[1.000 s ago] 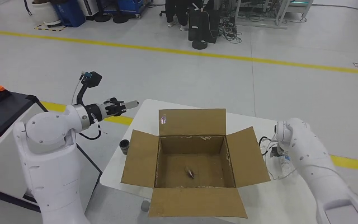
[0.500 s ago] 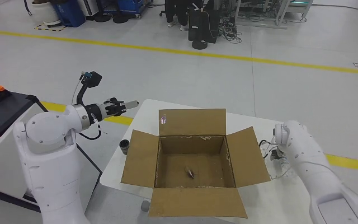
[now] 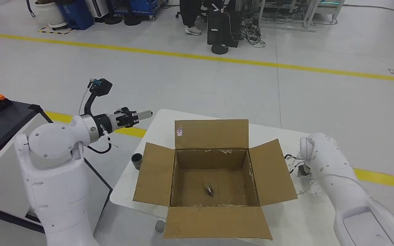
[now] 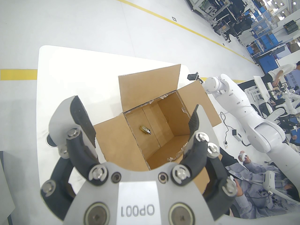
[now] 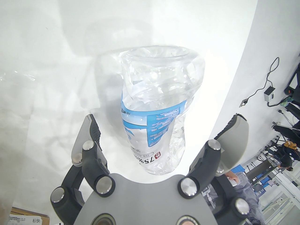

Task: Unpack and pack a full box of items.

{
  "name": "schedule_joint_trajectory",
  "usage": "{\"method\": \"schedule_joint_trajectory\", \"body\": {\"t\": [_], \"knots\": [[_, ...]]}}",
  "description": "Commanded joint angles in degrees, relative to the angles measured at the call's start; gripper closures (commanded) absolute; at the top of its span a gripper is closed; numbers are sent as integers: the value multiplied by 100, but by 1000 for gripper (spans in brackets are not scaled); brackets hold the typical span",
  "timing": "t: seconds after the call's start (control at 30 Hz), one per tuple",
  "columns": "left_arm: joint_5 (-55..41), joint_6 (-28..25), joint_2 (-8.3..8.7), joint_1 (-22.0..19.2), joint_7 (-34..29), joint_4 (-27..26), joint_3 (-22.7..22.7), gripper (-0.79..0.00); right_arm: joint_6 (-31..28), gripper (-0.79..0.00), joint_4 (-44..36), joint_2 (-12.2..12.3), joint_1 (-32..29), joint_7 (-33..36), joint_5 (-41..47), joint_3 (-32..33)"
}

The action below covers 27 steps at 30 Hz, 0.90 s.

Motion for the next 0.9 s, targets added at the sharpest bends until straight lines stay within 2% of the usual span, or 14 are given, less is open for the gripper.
{"method": "schedule_joint_trajectory", "body": {"t": [0.0,0.17,0.23,0.27,0.3,0.33,0.6,0.87], "knots": [[0,0,0,0,0,0,0,-785,-6,-785,70,-27,22,-28,-4,-12],[0,0,0,0,0,0,0,-785,-40,-785,283,-110,88,-100,6,-35],[0,0,0,0,0,0,0,-785,-62,-489,361,-139,110,-130,12,-41],[0,0,0,0,0,0,0,-785,-74,-332,386,-148,116,-135,22,-40],[0,0,0,0,0,0,0,-785,-87,-139,438,-166,129,-155,32,-40],[0,0,0,0,0,0,0,-785,-92,0,475,-179,140,-167,43,-38],[0,0,0,0,0,0,0,-785,-234,0,689,-249,244,-352,203,35],[0,0,0,0,0,0,0,-785,-658,0,721,-162,379,-662,572,318]]}}
